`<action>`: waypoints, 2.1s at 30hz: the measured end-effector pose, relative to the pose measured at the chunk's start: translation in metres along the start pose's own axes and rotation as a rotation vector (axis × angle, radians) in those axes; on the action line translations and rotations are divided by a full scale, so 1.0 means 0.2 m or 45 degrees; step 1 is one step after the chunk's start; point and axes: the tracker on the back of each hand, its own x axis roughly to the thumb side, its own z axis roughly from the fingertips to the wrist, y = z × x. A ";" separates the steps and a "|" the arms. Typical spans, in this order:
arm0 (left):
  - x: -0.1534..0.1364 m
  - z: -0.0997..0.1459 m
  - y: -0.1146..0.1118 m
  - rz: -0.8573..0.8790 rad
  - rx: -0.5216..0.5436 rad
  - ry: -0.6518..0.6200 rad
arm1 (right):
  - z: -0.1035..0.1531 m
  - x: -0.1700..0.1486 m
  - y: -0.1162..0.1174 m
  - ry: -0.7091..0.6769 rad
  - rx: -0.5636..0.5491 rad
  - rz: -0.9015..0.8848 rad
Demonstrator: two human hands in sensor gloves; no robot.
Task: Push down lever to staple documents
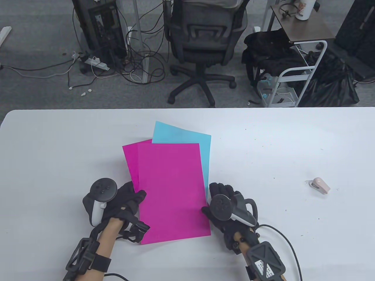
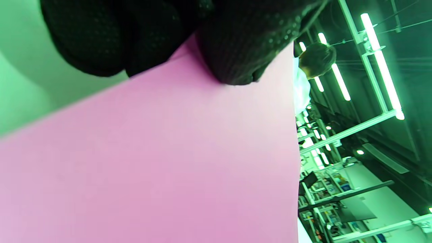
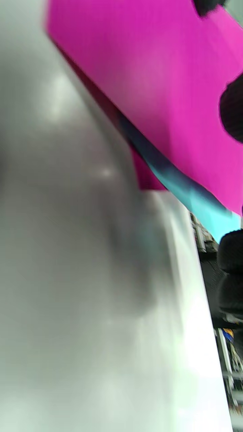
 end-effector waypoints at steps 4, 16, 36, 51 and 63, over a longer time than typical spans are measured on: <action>0.02 0.02 0.04 0.030 0.032 -0.088 | 0.02 -0.08 -0.05 0.087 -0.097 -0.134; 0.14 0.13 0.08 0.095 0.117 -0.420 | 0.05 -0.11 -0.10 0.024 -0.162 -0.773; 0.24 0.22 0.04 0.143 0.078 -0.797 | 0.17 -0.03 -0.31 -0.229 -0.615 -0.889; 0.21 0.17 0.02 0.155 -0.133 -0.789 | 0.18 -0.02 -0.31 -0.265 -0.594 -0.978; 0.22 0.18 0.00 0.218 -0.179 -0.792 | 0.15 -0.01 -0.27 -0.249 -0.507 -1.011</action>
